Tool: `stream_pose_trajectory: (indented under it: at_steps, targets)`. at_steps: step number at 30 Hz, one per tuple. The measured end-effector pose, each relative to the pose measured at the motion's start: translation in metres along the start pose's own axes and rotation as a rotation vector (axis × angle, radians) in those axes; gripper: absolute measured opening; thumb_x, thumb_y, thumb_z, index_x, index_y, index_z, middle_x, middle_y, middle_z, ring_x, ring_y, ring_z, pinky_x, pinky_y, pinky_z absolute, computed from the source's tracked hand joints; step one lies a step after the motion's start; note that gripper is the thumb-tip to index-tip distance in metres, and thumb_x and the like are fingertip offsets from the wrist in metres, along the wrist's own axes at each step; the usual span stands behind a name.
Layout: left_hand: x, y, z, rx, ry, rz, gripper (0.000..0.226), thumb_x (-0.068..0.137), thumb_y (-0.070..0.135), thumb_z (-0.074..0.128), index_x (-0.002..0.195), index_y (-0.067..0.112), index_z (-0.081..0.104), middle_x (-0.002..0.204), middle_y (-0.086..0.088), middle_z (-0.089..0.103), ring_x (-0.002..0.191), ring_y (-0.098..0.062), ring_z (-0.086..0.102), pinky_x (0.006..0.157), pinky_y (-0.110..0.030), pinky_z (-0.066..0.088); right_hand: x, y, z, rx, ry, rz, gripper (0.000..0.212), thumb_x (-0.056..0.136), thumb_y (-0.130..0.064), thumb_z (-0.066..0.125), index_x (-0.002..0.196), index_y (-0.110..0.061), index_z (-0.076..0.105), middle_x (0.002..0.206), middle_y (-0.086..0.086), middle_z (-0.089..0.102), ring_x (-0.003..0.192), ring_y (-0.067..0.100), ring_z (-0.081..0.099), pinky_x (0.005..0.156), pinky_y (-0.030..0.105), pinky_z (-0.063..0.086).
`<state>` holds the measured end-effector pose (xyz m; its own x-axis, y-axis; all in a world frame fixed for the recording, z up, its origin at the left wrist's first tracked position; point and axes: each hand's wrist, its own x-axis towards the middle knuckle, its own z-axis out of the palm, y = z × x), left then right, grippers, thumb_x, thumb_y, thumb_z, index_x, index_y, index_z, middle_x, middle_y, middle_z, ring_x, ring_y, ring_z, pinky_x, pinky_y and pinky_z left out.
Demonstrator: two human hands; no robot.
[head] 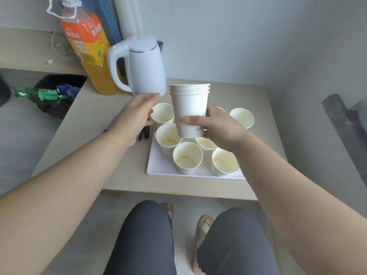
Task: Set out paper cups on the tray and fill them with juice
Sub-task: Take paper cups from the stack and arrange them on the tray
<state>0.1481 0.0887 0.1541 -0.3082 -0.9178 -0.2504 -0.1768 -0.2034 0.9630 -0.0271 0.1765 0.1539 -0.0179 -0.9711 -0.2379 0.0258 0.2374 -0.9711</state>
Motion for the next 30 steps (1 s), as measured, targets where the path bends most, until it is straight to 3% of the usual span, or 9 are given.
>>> stream_pose_trajectory:
  at_steps: [3,8,9,11,14,17,22,26,30]
  targets:
    - [0.057,-0.032,-0.024,0.289,0.084,-0.126,0.028,0.093,0.033,0.056,0.119,0.024,0.056,0.119,0.007,0.055,0.111,-0.012,0.047,0.104,-0.030,0.038,0.050,-0.006,-0.014,0.107,0.075,0.049,0.055,0.070,-0.015,0.071,0.122,-0.007,0.056,0.100,0.004,0.068,0.087,0.017,0.066,0.075,0.026,0.056]
    - [0.125,-0.083,-0.049,0.794,0.075,-0.323,0.056,0.084,0.042,0.053,0.138,0.032,0.044,0.144,-0.008,0.040,0.128,-0.032,0.041,0.108,-0.040,0.036,0.143,-0.006,-0.034,0.109,0.300,0.134,0.082,0.056,-0.024,0.082,0.130,-0.012,0.049,0.106,0.003,0.065,0.087,0.017,0.064,0.067,0.024,0.050]
    - [0.135,-0.087,-0.050,0.879,0.072,-0.335,0.055,0.087,0.040,0.051,0.141,0.034,0.040,0.146,-0.009,0.034,0.131,-0.034,0.036,0.109,-0.041,0.035,0.161,-0.004,-0.037,0.091,0.334,0.145,0.082,0.058,-0.023,0.083,0.130,-0.011,0.047,0.109,0.004,0.064,0.089,0.017,0.064,0.067,0.025,0.050]
    - [0.149,-0.093,-0.050,1.004,0.029,-0.358,0.056,0.091,0.039,0.048,0.145,0.036,0.032,0.150,-0.009,0.025,0.136,-0.035,0.027,0.112,-0.042,0.029,0.195,0.003,-0.043,0.023,0.373,0.167,0.053,0.073,-0.012,0.078,0.118,-0.011,0.051,0.103,0.002,0.062,0.088,0.017,0.061,0.066,0.025,0.050]
    - [0.160,-0.101,-0.048,1.105,-0.061,-0.433,0.061,0.091,0.045,0.045,0.147,0.035,0.024,0.154,-0.009,0.013,0.141,-0.036,0.011,0.115,-0.047,0.022,0.232,0.013,-0.053,-0.082,0.375,0.196,0.029,0.079,-0.003,0.072,0.095,-0.018,0.053,0.085,-0.005,0.057,0.078,0.013,0.056,0.059,0.020,0.046]
    - [0.162,-0.108,-0.045,1.177,-0.081,-0.421,0.056,0.093,0.049,0.042,0.146,0.037,0.025,0.154,-0.006,0.011,0.140,-0.035,0.009,0.110,-0.044,0.025,0.263,0.024,-0.061,-0.189,0.391,0.210,0.040,0.079,-0.006,0.072,0.112,-0.015,0.053,0.083,-0.007,0.052,0.065,0.008,0.045,0.048,0.017,0.036]
    - [0.165,-0.112,-0.040,1.270,-0.053,-0.383,0.055,0.095,0.049,0.043,0.146,0.035,0.026,0.150,-0.008,0.018,0.136,-0.038,0.016,0.103,-0.039,0.033,0.300,0.046,-0.065,-0.278,0.472,0.227,0.068,0.070,-0.010,0.079,0.130,-0.012,0.048,0.118,0.003,0.058,0.094,0.020,0.055,0.073,0.029,0.042]
    - [0.164,-0.109,-0.038,1.293,-0.060,-0.393,0.057,0.096,0.048,0.041,0.148,0.036,0.020,0.152,-0.007,0.015,0.138,-0.037,0.014,0.097,-0.040,0.038,0.310,0.053,-0.065,-0.287,0.505,0.223,0.078,0.064,-0.009,0.080,0.134,-0.014,0.044,0.123,0.004,0.057,0.109,0.024,0.055,0.077,0.029,0.044]
    - [0.163,-0.107,-0.037,1.302,-0.058,-0.403,0.057,0.096,0.046,0.042,0.148,0.035,0.020,0.152,-0.008,0.014,0.138,-0.037,0.013,0.093,-0.040,0.039,0.310,0.060,-0.062,-0.288,0.498,0.228,0.086,0.057,-0.017,0.081,0.134,-0.015,0.042,0.123,0.004,0.057,0.105,0.023,0.056,0.074,0.030,0.044]
